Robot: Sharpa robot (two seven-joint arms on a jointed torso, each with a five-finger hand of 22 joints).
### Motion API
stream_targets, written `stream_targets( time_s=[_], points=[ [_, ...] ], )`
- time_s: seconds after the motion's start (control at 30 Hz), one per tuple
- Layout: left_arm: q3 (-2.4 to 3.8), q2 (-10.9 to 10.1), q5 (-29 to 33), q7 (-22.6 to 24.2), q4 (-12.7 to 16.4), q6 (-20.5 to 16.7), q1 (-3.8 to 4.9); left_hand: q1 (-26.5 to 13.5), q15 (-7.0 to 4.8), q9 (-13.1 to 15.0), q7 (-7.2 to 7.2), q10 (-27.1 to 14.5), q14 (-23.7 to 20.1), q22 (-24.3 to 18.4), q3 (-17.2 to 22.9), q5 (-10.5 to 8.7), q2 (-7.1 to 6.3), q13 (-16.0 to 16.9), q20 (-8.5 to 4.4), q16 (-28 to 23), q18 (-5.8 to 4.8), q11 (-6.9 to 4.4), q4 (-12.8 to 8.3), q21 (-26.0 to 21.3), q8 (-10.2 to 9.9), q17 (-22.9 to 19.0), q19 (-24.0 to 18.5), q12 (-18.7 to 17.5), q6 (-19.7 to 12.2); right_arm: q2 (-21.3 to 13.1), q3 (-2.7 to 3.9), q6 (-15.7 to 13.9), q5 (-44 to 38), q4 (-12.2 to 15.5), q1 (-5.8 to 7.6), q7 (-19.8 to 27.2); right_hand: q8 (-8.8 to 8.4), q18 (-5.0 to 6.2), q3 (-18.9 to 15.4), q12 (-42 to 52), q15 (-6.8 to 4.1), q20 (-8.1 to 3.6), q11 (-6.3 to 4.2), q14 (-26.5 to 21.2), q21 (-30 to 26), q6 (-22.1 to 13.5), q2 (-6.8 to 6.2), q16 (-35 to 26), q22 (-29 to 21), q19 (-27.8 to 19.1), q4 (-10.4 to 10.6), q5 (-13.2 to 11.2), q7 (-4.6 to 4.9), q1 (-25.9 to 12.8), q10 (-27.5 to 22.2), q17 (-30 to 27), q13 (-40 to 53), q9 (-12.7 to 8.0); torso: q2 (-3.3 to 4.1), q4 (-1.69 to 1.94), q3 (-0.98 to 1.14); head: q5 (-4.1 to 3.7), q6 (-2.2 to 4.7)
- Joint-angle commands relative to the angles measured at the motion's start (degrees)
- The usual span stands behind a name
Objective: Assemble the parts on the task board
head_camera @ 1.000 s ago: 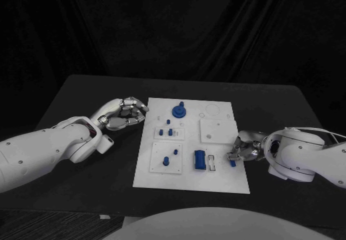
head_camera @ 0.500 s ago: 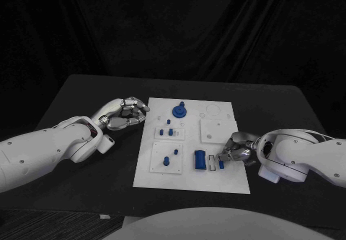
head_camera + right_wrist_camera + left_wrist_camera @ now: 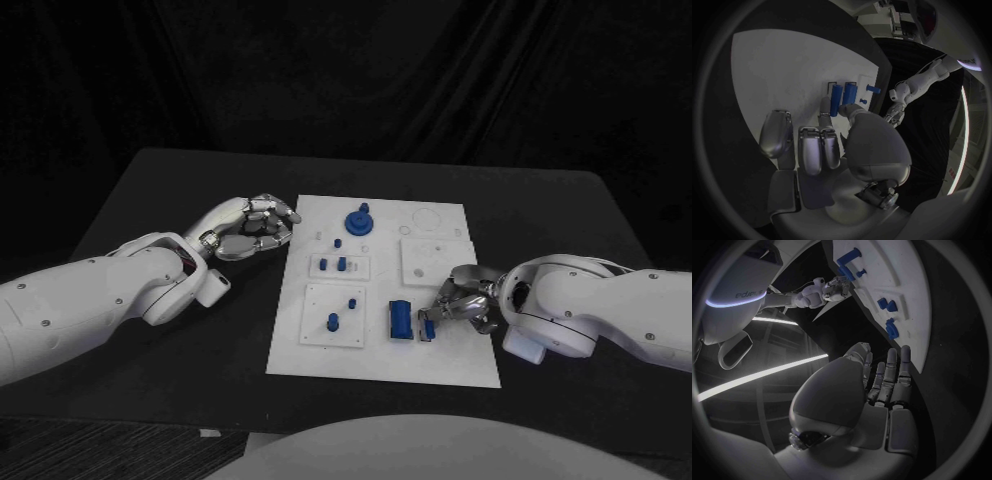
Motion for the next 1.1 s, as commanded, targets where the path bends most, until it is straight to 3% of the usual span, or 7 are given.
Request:
stream_targets(
  time_s=[0.03, 0.27, 0.5, 0.57, 0.67, 0.93, 1.1],
  points=[
    [0.05, 0.2, 0.4, 0.6, 0.0, 0.6, -0.09, -0.2, 0.08, 0.0, 0.27, 0.1, 0.3, 1.5, 0.3, 0.21, 0.45, 0.0, -0.49, -0.2, -1.04, 0.46, 0.2, 0.2, -0.3, 0.0, 0.0, -0.3, -0.2, 0.4, -0.01, 1.1, 0.7, -0.3, 0.04, -0.4, 0.51, 1.12, -0.5, 0.1, 0.12, 0.30, 0.11, 5.3, -0.7, -0.8, -0.15, -0.3, 8.9, -0.4, 0.7, -2.6, 0.07, -1.0, 6.2, 12.6, 15.1, -0.2, 0.04, -0.04, 0.00, 0.06, -0.01],
    [0.05, 0.2, 0.4, 0.6, 0.0, 0.7, -0.11, -0.2, 0.08, 0.0, 0.27, 0.1, 0.3, 1.5, 0.3, 0.21, 0.45, 0.0, -0.49, -0.2, -1.04, 0.46, 0.2, 0.2, -0.3, 0.0, 0.0, -0.3, -0.2, 1.1, -0.01, 0.6, -0.2, -1.0, -0.02, -0.8, 0.84, 1.20, -0.8, 0.1, 0.14, 0.35, 0.13, 5.3, -1.1, -0.9, -0.11, -0.3, 8.8, -0.5, 1.1, -4.4, 0.07, -1.4, 6.2, 12.6, 15.1, -0.3, 0.02, -0.17, -0.08, 0.26, -0.01],
    [0.05, 0.2, 0.4, 0.6, 0.0, 0.8, -0.13, -0.2, 0.08, 0.0, 0.27, 0.1, 0.3, 1.5, 0.3, 0.21, 0.45, 0.0, -0.49, -0.2, -1.04, 0.46, 0.2, 0.2, -0.3, 0.0, 0.0, -0.3, -0.2, 1.4, -0.01, 1.0, -1.4, -1.3, -0.05, -1.8, 1.47, 1.27, -2.6, 0.1, 0.29, 0.47, 0.29, 5.3, -1.6, -1.3, 0.01, -0.4, 8.6, -0.7, 2.6, -13.8, 0.24, -3.4, 6.2, 12.4, 15.1, -0.8, -0.02, -0.17, -0.01, 0.44, -0.01],
    [0.05, 0.2, 0.4, 0.6, 0.0, 0.8, -0.14, -0.3, 0.08, -0.1, 0.30, 0.1, 0.3, 1.5, 0.4, 0.22, 0.44, -0.1, -0.52, -0.2, -1.08, 0.49, 0.1, 0.3, -0.3, -0.1, 0.0, -0.3, -0.2, 1.3, -0.01, 1.1, -1.6, -1.4, -0.06, -2.0, 1.54, 1.30, -2.8, 0.1, 0.30, 0.48, 0.30, 5.3, -1.7, -1.3, 0.01, -0.4, 8.6, -0.7, 2.7, -14.4, 0.26, -3.4, 6.2, 12.4, 15.1, -0.8, 0.01, -0.22, 0.03, 0.47, -0.01],
    [0.05, 0.2, 0.4, 0.6, -0.1, 0.9, -0.16, -0.3, 0.08, -0.1, 0.30, 0.1, 0.3, 1.5, 0.4, 0.22, 0.44, -0.1, -0.52, -0.2, -1.08, 0.49, 0.1, 0.3, -0.3, -0.1, 0.0, -0.3, -0.2, 1.3, -0.01, 1.4, -1.7, -1.4, -0.07, -2.3, 1.84, 1.30, -3.6, 0.1, 0.33, 0.53, 0.34, 5.3, -1.7, -1.3, 0.02, -0.3, 8.6, -0.7, 2.9, -17.3, 0.30, -3.7, 6.2, 12.5, 15.1, -1.0, -0.04, -0.16, 0.04, 0.39, -0.01],
    [0.05, 0.2, 0.4, 0.5, -0.1, 1.0, -0.23, -0.3, 0.08, -0.1, 0.30, 0.1, 0.3, 1.5, 0.4, 0.22, 0.44, -0.1, -0.52, -0.2, -1.08, 0.49, 0.1, 0.3, -0.3, -0.1, 0.0, -0.3, -0.2, 1.3, -0.01, 2.1, -2.0, -1.4, -0.09, -2.6, 2.22, 1.30, -4.7, 0.1, 0.36, 0.55, 0.37, 5.3, -1.8, -1.4, 0.04, -0.4, 8.6, -0.6, 3.0, -20.8, 0.33, -4.0, 6.2, 12.4, 15.1, -1.3, -0.09, -0.16, 0.03, 0.36, -0.01],
    [0.05, 0.1, 0.4, 0.6, -0.1, 1.0, -0.29, -0.3, 0.08, -0.1, 0.30, 0.1, 0.3, 1.5, 0.4, 0.22, 0.44, -0.1, -0.52, -0.2, -1.08, 0.49, 0.1, 0.3, -0.3, -0.1, 0.0, -0.3, -0.2, 0.9, -0.01, 0.6, -3.0, -1.1, -0.09, -2.0, 2.54, 1.29, -5.7, 0.1, 0.38, 0.58, 0.41, 5.3, -1.8, -1.4, 0.23, -0.4, 8.6, -0.6, 3.2, -23.7, 0.37, -4.3, 6.2, 12.3, 15.1, -1.5, -0.17, -0.22, 0.04, 0.42, -0.01]
  ],
)
